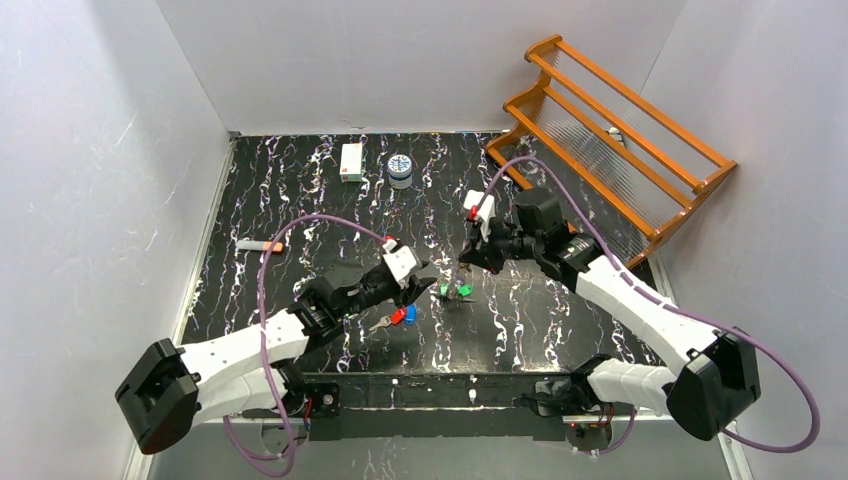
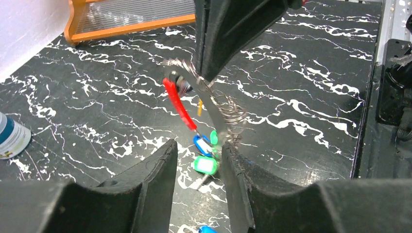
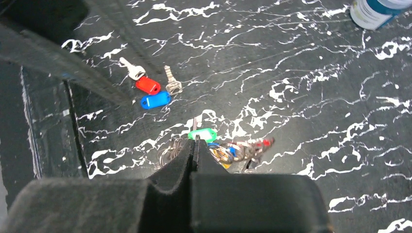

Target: Put the keys on the keyring

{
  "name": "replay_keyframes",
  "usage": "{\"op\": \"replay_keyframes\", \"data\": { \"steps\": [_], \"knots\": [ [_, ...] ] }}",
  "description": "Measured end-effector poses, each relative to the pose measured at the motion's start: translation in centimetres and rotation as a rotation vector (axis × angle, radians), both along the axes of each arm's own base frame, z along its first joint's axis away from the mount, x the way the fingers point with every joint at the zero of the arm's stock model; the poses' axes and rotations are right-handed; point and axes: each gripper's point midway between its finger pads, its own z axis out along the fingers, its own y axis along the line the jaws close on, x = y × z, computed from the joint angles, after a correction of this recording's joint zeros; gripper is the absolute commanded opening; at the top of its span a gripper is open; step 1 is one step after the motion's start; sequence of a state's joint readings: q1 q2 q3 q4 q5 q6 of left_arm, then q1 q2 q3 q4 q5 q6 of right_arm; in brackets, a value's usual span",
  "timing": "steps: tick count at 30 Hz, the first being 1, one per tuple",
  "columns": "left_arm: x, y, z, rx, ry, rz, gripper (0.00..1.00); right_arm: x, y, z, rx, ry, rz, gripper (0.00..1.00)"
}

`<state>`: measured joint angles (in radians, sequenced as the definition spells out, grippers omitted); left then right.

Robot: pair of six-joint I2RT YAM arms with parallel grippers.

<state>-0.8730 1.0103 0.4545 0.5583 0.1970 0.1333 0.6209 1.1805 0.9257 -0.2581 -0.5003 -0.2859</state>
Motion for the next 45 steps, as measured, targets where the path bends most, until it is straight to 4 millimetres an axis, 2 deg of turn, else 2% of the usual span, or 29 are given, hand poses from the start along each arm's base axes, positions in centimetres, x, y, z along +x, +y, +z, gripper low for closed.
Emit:
{"op": "replay_keyframes", "data": {
  "steps": [7,14,17,20,28,32,39,45],
  "knots": [
    [-0.1,-1.1,-0.5,0.018,-0.046,-0.065,0.34,-2.4,0.4,-0.2,0.047,-0.03,0.139,0.01],
    [-0.9,-2.2,1.6,-0.049,-0.14,-0.15,0.29,-3.8,1.1,-0.2,0.105,-0.025,0.234,0.01],
    [-1.4,-2.4,1.7,-0.059,-0.162,-0.184,0.26,-4.3,1.3,-0.2,0.123,-0.022,0.258,0.01],
    [-1.7,-2.6,1.4,-0.057,-0.166,-0.208,0.23,-4.5,1.5,0.1,0.138,-0.023,0.278,0.01],
    [-2.0,-3.0,-0.2,-0.031,-0.139,-0.24,0.24,-5.0,1.8,0.5,0.163,-0.024,0.309,0.01],
    [-2.0,-3.2,-0.9,-0.022,-0.125,-0.246,0.22,-5.2,1.8,0.6,0.169,-0.019,0.319,0.01],
    [-2.2,-3.5,-1.1,-0.029,-0.114,-0.265,0.16,-5.3,1.8,0.7,0.175,-0.009,0.322,0.01],
    [-2.2,-3.6,-1.0,-0.034,-0.107,-0.266,0.18,-5.4,1.9,0.7,0.178,-0.003,0.326,0.01]
  ]
}}
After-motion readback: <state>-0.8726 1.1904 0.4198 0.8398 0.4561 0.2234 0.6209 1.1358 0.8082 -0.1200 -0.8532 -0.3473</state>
